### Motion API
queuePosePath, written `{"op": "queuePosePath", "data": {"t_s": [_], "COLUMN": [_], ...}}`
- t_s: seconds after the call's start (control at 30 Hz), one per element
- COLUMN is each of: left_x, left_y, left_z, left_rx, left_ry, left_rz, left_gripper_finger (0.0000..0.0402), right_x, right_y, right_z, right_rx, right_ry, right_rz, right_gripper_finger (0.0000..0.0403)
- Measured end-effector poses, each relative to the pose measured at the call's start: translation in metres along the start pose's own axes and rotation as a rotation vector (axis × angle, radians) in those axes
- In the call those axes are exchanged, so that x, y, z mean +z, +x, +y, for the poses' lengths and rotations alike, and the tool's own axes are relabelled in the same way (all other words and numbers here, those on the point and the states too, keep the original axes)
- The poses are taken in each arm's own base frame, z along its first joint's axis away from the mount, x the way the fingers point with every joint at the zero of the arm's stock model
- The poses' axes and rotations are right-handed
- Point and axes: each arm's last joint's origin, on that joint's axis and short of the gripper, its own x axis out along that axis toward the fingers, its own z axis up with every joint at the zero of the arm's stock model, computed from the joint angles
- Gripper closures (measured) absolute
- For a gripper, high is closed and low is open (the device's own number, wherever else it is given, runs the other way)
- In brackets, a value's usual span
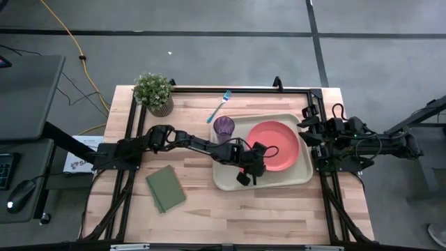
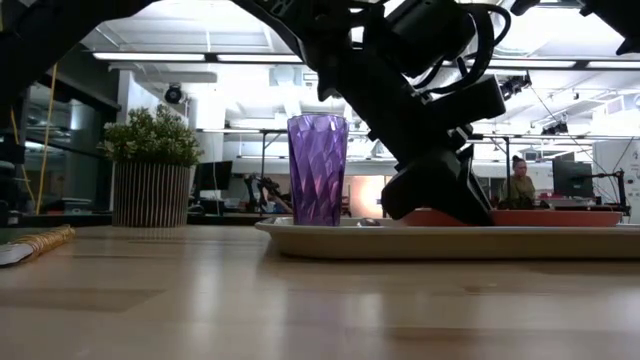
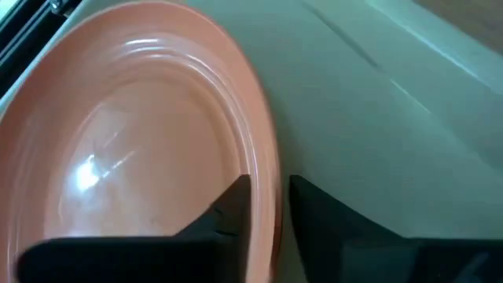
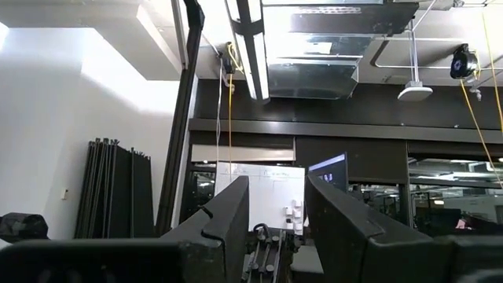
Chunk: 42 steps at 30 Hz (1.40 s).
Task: Pick and place plate/cup/fork/spoon on tray
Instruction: Put the orange plate on the gray serving tray to the right of the orange spoon
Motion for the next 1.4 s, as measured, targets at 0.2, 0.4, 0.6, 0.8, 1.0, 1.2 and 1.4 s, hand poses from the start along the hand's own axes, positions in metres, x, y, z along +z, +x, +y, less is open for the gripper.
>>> {"op": "queuePosePath", "data": {"t_s": [0.2,0.4,0.6,0.8,1.0,1.2,1.4], "left_x": [0.0,0.006,0.023,0.038,0.014,-0.049,-0.081], "left_y": [-0.003,-0.023,-0.069,-0.136,-0.208,-0.263,-0.294], "left_z": [0.001,0.001,-0.001,0.005,-0.011,-0.037,-0.041], "left_rx": [0.026,-0.009,-0.059,-0.253,-0.17,0.098,0.255], "left_ry": [-0.028,-0.061,-0.154,-0.358,-0.425,-0.539,-0.587], "left_rz": [0.025,0.069,0.108,-0.077,-0.432,-0.785,-0.927], "left_gripper_finger": [0.025,0.019,0.0175,0.0197,0.0281,0.0392,0.0399], "right_x": [0.0,0.0,0.0,-0.009,-0.032,-0.062,-0.105], "right_y": [0.0,0.0,0.0,0.001,-0.002,-0.008,-0.01], "right_z": [0.0,0.0,0.0,-0.001,-0.004,-0.009,-0.013], "right_rx": [0.0,0.0,0.0,-0.033,-0.133,-0.331,-0.502], "right_ry": [0.0,-0.001,0.0,0.02,0.057,0.134,0.213], "right_rz": [0.0,-0.002,0.001,0.082,0.302,0.562,0.943], "right_gripper_finger": [0.0284,0.0284,0.0284,0.0284,0.0295,0.0351,0.0393]}}
